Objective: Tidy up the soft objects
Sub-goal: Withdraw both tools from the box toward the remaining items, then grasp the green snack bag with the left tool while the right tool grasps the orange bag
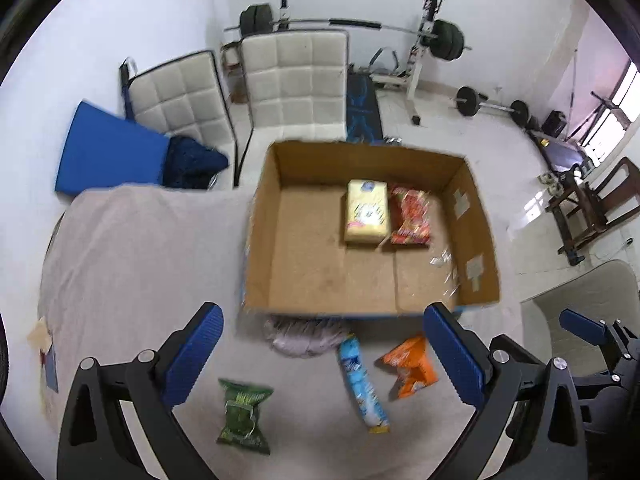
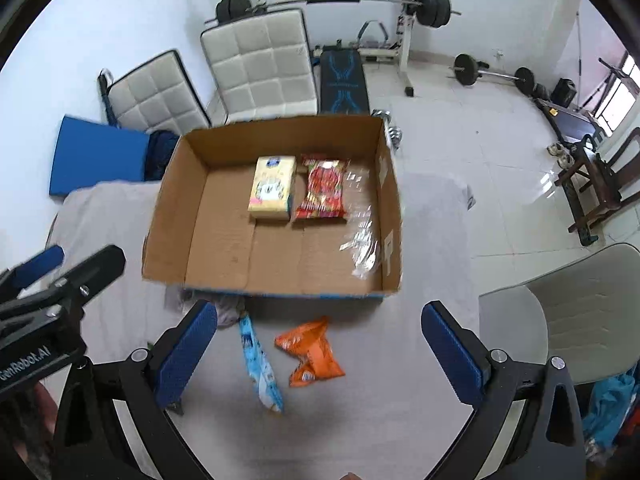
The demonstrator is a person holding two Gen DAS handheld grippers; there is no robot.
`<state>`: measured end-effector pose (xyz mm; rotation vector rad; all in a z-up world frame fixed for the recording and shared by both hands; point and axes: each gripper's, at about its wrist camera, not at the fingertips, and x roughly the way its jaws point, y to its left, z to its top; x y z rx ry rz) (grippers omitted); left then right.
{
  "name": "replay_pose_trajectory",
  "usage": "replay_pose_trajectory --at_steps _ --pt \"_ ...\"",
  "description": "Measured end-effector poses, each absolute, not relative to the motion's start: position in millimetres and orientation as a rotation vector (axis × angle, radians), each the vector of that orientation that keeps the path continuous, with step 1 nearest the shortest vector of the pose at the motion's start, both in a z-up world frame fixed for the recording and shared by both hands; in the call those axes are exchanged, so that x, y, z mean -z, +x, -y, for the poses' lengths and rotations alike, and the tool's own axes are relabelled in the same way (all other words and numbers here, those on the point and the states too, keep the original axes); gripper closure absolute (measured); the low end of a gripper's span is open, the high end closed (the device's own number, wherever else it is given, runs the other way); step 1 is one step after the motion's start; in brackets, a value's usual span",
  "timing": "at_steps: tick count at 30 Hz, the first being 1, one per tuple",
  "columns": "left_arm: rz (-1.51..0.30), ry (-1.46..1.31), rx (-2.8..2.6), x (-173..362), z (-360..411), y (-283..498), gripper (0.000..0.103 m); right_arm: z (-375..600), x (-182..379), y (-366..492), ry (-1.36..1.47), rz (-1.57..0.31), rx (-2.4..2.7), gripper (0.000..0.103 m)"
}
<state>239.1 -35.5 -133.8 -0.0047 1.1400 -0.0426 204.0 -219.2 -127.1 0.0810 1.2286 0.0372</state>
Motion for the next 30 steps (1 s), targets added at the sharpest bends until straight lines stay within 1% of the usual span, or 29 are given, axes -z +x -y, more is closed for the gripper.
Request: replay_pose_trajectory --at_steps 3,9,16,20,25,27,28,29,30 --pt "-1.205 -0.034 0.001 162 17 225 0.000 210 158 198 0.058 -1.298 -0.054 0.000" --pt "-1.354 -0.102 -0.135 229 -37 203 0.000 203 244 196 0.036 -1.462 -0.048 0.000" --pt "-1.489 -0.211 -0.218 296 -84 175 0.000 170 300 187 0.028 -1.554 -0.130 0.000" --pt "-1.554 -0.199 -0.214 331 -89 168 0.000 163 317 192 0.027 -1.564 -0.088 0.000" --pt "-1.622 -0.189 -0.184 367 -84 169 0.001 163 319 200 0.005 -1.537 -0.057 0.000" --pt "-1.642 -0.186 -0.174 378 -81 171 0.007 168 322 204 -0.012 -1.529 -0.025 0.000" --pt "-1.653 -0.196 -0.160 382 -78 172 0.017 171 324 206 -0.012 -1.531 -0.011 0.000" --pt "-1.660 -0.203 -0.152 385 -76 173 0.031 176 328 207 -0.009 -1.540 0.003 0.000" --pt "-1.666 -0.205 -0.146 388 -72 175 0.037 182 332 209 -0.004 -1.550 0.019 0.000"
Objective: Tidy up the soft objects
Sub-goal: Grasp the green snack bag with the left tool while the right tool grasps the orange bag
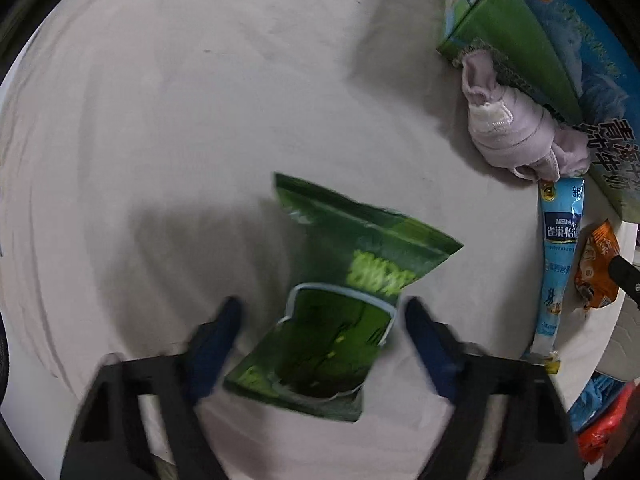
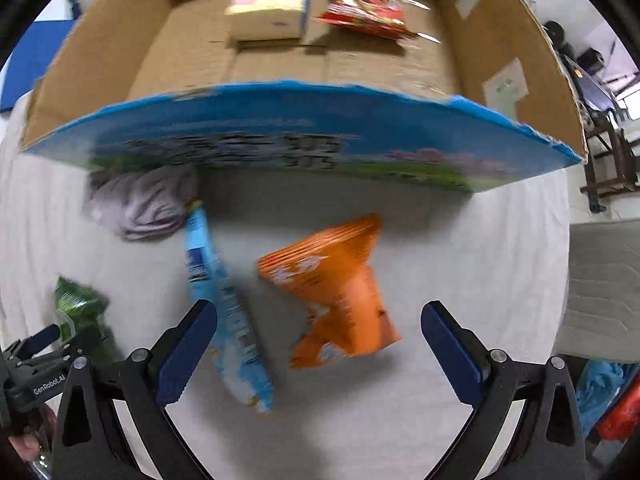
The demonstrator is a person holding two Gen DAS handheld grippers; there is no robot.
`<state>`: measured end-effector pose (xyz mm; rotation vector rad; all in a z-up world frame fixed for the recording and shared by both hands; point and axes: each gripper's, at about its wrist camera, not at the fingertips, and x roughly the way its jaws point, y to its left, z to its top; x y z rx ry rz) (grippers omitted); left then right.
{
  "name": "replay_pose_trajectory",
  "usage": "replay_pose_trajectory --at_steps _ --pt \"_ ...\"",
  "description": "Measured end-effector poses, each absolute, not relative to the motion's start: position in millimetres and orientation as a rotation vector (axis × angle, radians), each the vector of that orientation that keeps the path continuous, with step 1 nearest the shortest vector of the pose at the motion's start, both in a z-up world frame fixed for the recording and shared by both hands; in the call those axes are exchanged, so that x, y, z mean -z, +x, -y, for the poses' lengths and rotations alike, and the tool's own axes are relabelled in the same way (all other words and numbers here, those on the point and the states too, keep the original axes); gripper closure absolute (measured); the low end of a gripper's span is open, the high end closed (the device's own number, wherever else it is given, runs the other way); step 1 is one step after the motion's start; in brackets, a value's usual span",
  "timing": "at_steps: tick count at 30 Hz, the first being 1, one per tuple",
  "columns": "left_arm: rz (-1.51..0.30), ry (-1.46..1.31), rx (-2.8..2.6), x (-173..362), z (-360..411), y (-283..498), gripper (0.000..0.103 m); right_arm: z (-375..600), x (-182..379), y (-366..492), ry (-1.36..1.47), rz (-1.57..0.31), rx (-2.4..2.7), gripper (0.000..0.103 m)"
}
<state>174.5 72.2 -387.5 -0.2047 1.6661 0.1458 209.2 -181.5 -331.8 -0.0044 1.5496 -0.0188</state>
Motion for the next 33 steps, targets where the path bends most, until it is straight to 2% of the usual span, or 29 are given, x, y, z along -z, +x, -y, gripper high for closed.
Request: replay_pose_trajectory --at_steps 1,4,8,12,14,16,21,33 --pt "-1.667 -0.204 -0.137 388 -68 176 0.048 185 335 210 -0.003 -1.554 0.029 0.000" --pt "-1.652 -0.182 -0.125 386 -55 179 0.060 194 344 213 0.032 -1.578 0.029 0.001" --pt "-1.638 -0.186 -0.079 382 -35 183 0.065 201 357 214 0.093 -1.624 0.009 0.013" --pt "-1.634 -0.177 -0.053 379 -17 183 0.066 210 373 211 0.147 -1.668 -0.010 0.030" --pt "-1.633 -0.164 -0.043 378 -7 184 0.066 215 376 209 0.147 -1.666 -0.007 0.033" --pt "-1.632 -0.153 -0.031 378 -2 184 0.066 220 379 206 0.146 -1.664 0.001 0.045" --pt "-1.629 -0.135 -0.024 374 13 184 0.067 234 375 200 0.191 -1.652 0.015 0.058" --pt "-1.584 -0.086 0.020 339 60 169 0.069 225 338 165 0.216 -1.630 -0.002 0.064"
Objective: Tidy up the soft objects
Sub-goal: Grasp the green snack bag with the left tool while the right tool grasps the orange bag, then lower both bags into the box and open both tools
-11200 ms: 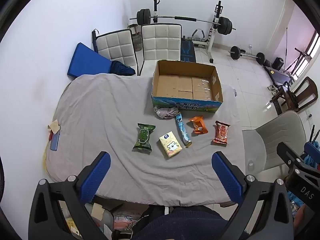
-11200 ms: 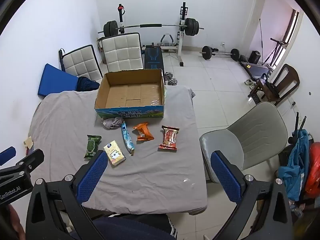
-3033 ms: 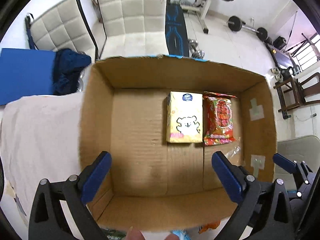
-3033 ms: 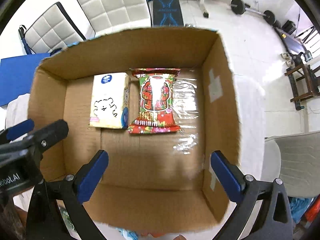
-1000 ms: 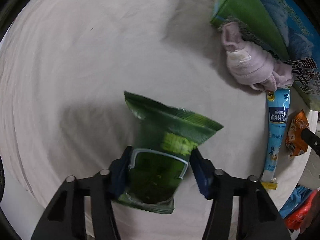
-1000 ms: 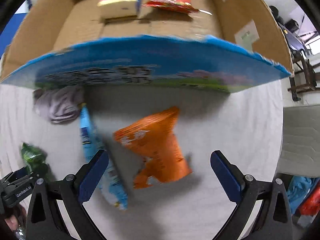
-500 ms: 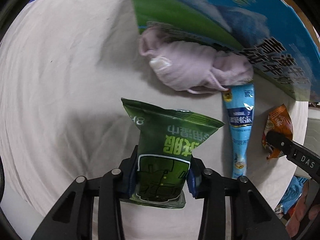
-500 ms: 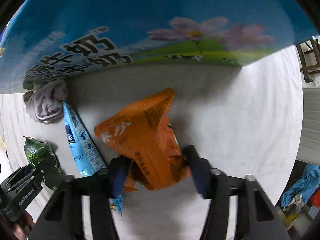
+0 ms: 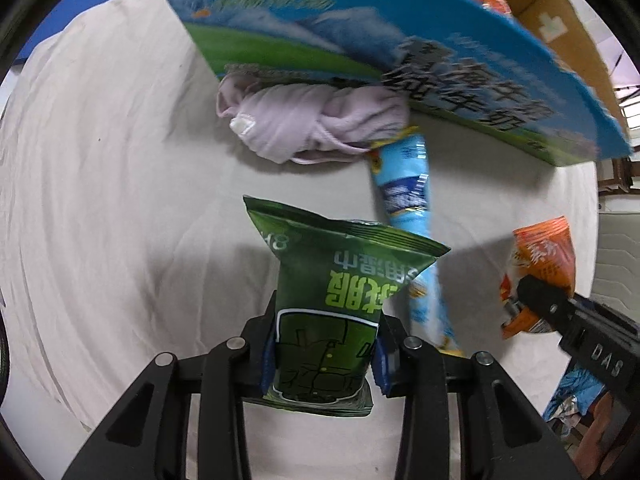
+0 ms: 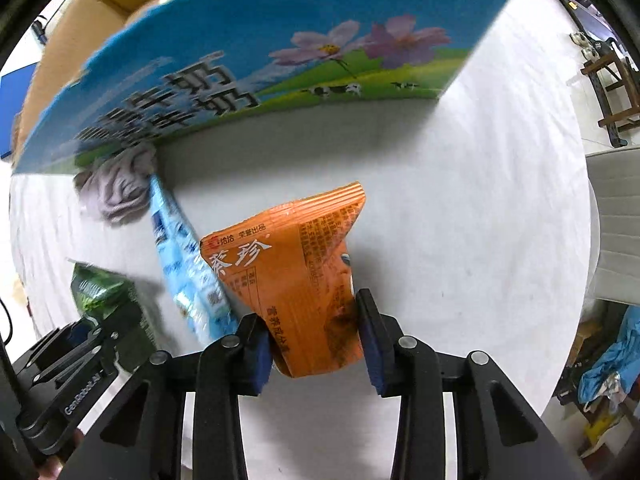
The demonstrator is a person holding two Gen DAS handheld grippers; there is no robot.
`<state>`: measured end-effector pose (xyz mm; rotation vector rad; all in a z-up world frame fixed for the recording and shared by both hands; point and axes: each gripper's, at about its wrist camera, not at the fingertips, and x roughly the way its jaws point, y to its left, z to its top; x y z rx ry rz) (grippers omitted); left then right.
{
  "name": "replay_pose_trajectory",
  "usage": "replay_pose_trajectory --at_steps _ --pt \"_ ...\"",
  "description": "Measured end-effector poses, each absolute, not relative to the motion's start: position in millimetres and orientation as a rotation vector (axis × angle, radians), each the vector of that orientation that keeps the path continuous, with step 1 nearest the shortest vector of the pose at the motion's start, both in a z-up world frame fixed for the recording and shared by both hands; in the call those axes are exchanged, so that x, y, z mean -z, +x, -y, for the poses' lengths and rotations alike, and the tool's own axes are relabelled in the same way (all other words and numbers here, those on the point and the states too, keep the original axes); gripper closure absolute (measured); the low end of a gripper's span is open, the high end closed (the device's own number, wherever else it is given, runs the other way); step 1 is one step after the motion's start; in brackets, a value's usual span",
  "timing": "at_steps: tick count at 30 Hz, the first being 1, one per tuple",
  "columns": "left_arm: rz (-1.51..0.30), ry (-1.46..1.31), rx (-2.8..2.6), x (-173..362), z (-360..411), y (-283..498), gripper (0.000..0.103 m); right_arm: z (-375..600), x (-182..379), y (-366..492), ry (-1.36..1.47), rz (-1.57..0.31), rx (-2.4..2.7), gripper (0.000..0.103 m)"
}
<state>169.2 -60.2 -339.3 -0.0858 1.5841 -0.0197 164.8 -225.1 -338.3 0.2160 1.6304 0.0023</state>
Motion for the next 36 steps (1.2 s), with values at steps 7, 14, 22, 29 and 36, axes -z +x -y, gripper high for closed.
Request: replay_pose_trajectory --at_steps 7,14,22,29,36 --pt "-1.522 -0.103 0.072 292 54 162 0.069 236 287 139 0.212 -1.566 -0.029 0.064" --pt "-1.431 -0.111 0.132 235 67 164 0.069 248 234 124 0.209 -1.504 -0.050 0.065" --pt "-1.336 -0.132 0.194 174 71 177 0.069 239 180 139 0.205 -1.418 -0.090 0.065" --pt "-1.312 -0.164 0.203 167 64 233 0.069 234 145 186 0.158 -1.347 -0.099 0.065" --pt "-1.333 -0.141 0.167 182 51 305 0.069 232 158 256 0.131 -1.354 -0.047 0.065"
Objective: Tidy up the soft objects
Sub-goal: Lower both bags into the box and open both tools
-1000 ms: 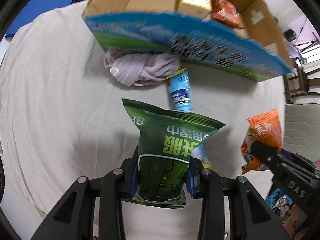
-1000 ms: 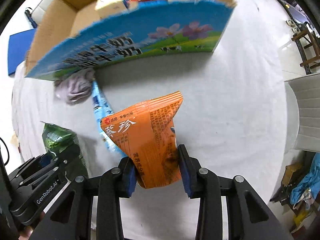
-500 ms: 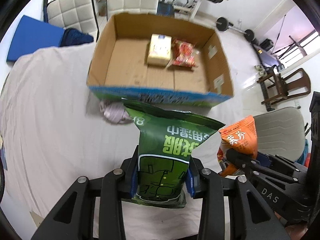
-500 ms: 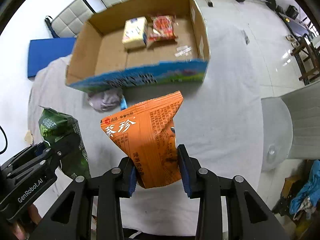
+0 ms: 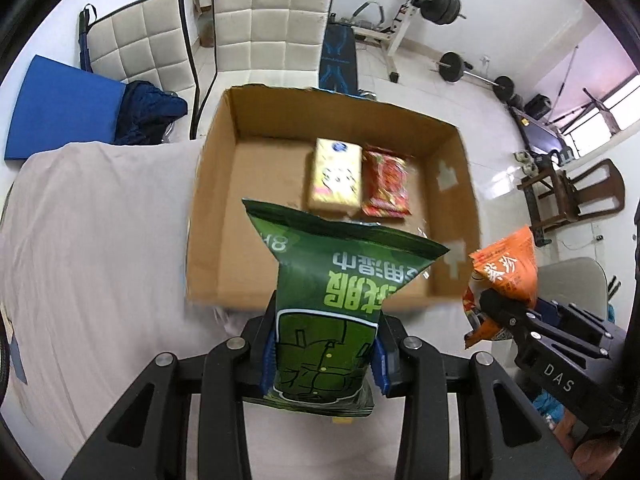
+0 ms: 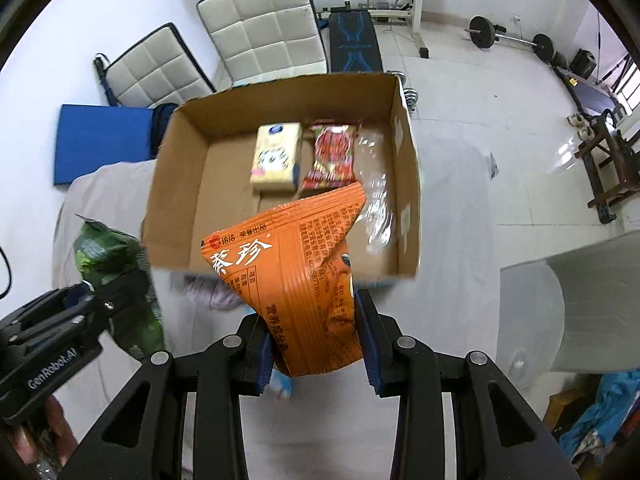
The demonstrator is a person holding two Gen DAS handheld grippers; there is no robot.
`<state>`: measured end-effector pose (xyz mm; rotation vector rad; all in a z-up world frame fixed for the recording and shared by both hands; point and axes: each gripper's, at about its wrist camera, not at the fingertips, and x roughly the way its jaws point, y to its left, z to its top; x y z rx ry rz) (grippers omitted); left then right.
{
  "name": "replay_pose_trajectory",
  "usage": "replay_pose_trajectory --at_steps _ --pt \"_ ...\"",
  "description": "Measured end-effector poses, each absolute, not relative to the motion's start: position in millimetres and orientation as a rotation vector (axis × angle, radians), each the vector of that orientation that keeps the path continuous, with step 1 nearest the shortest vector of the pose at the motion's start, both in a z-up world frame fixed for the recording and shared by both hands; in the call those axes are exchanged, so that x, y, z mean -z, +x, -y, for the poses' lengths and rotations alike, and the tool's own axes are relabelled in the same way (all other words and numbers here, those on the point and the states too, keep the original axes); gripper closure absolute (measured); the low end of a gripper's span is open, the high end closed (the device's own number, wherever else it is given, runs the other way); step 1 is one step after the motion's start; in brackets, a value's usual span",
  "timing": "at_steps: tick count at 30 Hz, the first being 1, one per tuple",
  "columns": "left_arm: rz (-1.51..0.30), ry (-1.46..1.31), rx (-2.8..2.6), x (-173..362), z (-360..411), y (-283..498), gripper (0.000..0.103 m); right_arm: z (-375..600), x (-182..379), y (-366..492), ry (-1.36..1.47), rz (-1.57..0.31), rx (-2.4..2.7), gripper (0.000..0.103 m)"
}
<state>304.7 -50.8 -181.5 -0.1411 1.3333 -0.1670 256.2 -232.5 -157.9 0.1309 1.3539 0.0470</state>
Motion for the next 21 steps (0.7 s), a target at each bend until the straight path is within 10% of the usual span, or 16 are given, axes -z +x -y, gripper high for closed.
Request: replay_pose_trajectory --at_steps 21 --pt "-1.567 -0.151 0.114 302 37 474 0.069 242 300 373 0.107 -1.566 0.072 0.065"
